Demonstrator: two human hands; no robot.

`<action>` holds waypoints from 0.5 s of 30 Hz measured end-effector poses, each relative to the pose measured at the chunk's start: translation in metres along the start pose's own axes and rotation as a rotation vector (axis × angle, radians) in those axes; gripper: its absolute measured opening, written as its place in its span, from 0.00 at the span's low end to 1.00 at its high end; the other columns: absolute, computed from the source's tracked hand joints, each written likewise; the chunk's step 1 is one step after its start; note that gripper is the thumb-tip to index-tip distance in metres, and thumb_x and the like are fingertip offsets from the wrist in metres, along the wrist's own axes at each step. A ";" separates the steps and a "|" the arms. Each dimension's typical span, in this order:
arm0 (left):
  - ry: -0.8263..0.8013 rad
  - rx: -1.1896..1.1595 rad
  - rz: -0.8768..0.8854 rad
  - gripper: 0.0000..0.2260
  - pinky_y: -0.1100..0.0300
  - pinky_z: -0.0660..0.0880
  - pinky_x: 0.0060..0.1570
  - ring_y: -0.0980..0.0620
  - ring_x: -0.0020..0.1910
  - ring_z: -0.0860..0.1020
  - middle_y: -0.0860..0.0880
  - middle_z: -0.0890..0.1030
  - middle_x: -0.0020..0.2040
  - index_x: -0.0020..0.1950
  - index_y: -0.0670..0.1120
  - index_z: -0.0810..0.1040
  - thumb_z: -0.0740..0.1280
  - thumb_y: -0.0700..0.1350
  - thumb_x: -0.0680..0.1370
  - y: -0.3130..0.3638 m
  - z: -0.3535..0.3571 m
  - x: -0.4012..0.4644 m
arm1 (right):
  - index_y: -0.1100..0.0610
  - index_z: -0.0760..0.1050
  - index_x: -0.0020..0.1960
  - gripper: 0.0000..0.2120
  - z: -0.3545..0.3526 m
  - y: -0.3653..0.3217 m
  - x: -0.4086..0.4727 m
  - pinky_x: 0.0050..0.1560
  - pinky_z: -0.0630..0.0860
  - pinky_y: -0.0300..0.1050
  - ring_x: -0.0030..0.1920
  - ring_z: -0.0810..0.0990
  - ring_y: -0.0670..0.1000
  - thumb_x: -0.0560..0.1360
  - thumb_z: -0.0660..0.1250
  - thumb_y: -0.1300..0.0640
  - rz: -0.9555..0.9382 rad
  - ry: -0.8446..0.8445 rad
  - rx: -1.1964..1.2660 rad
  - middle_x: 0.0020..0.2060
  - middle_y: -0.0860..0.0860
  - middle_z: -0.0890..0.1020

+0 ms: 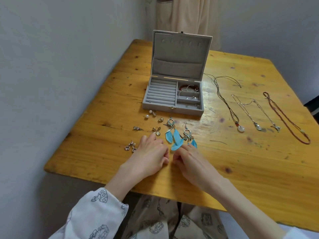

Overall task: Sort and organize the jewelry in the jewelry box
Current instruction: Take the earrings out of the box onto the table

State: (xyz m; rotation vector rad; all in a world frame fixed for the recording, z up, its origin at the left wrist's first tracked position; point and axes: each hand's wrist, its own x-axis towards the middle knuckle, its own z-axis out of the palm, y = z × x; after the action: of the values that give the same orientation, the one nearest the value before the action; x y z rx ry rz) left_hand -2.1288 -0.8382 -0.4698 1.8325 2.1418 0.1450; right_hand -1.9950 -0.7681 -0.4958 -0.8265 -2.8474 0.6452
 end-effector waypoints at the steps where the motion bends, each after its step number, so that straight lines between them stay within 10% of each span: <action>1: 0.007 0.003 0.003 0.05 0.55 0.58 0.59 0.52 0.56 0.62 0.55 0.68 0.47 0.48 0.51 0.76 0.62 0.50 0.78 0.001 0.000 0.000 | 0.54 0.74 0.51 0.07 -0.001 0.000 0.000 0.52 0.66 0.39 0.51 0.68 0.48 0.79 0.57 0.58 0.000 0.002 0.008 0.51 0.49 0.75; 15: 0.047 0.022 0.025 0.06 0.54 0.58 0.60 0.53 0.58 0.64 0.54 0.73 0.52 0.52 0.51 0.77 0.62 0.49 0.78 0.003 0.004 0.001 | 0.56 0.73 0.50 0.06 -0.008 0.000 -0.003 0.47 0.63 0.35 0.47 0.66 0.46 0.79 0.57 0.57 -0.017 -0.025 -0.010 0.48 0.48 0.74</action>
State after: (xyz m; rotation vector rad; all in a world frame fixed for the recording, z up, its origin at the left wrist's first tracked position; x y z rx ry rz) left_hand -2.1247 -0.8372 -0.4724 1.8869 2.1600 0.1725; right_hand -1.9902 -0.7667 -0.4886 -0.8010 -2.8787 0.6444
